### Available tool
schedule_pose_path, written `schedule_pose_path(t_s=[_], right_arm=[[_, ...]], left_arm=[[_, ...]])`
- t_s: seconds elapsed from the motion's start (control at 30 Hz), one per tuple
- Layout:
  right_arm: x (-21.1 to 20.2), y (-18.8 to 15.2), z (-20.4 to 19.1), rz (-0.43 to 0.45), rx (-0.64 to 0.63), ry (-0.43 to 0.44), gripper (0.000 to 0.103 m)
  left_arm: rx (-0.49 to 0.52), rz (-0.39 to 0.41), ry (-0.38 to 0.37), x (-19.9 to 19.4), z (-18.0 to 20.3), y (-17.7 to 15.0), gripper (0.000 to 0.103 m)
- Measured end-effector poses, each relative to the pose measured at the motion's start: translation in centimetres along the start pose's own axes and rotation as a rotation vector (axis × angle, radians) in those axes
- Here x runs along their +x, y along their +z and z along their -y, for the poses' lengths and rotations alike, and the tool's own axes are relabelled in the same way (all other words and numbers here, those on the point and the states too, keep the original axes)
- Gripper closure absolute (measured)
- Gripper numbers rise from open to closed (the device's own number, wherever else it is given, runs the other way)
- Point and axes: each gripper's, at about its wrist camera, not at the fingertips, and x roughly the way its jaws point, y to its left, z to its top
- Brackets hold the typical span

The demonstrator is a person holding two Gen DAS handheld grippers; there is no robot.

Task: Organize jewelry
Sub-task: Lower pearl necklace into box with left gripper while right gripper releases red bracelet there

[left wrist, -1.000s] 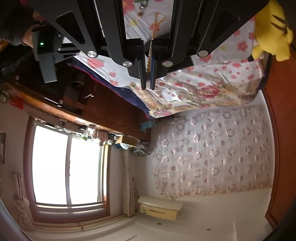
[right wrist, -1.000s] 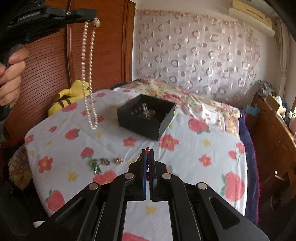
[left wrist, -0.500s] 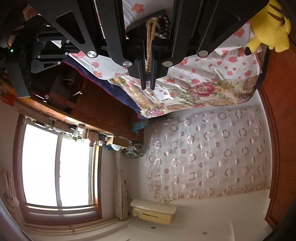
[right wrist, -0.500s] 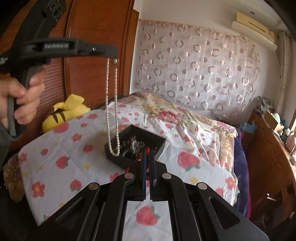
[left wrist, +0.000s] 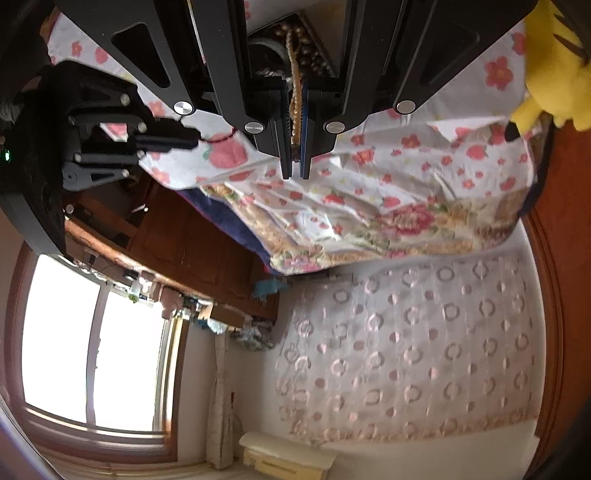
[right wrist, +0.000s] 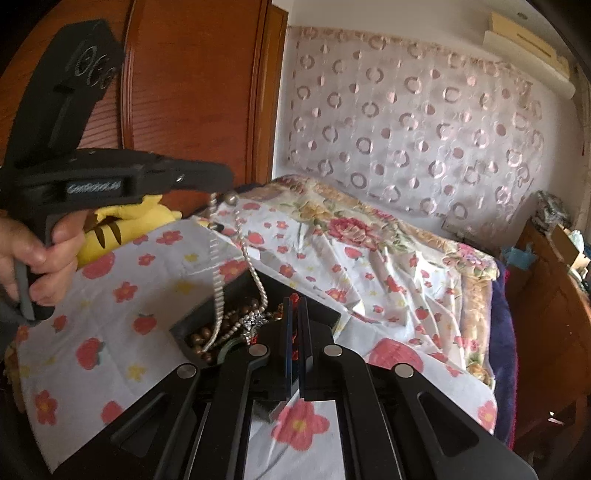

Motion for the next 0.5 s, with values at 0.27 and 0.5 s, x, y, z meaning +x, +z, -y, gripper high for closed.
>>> schedule_pose_path(t_s=[0.27,0.5], right_arm=[[3.3,-1.3,-0.2,-0.053,0.005,0.027,0.1],[4.3,-1.4,-0.2,-0.078,0.022,0.04,0.099]], left_arm=[[-0.021,-0.065,-0.013,2.7,-1.9,-3.3,0.099],[-0.018,-0.092,-0.01,3.9,-2.1,-4.6,0.099]])
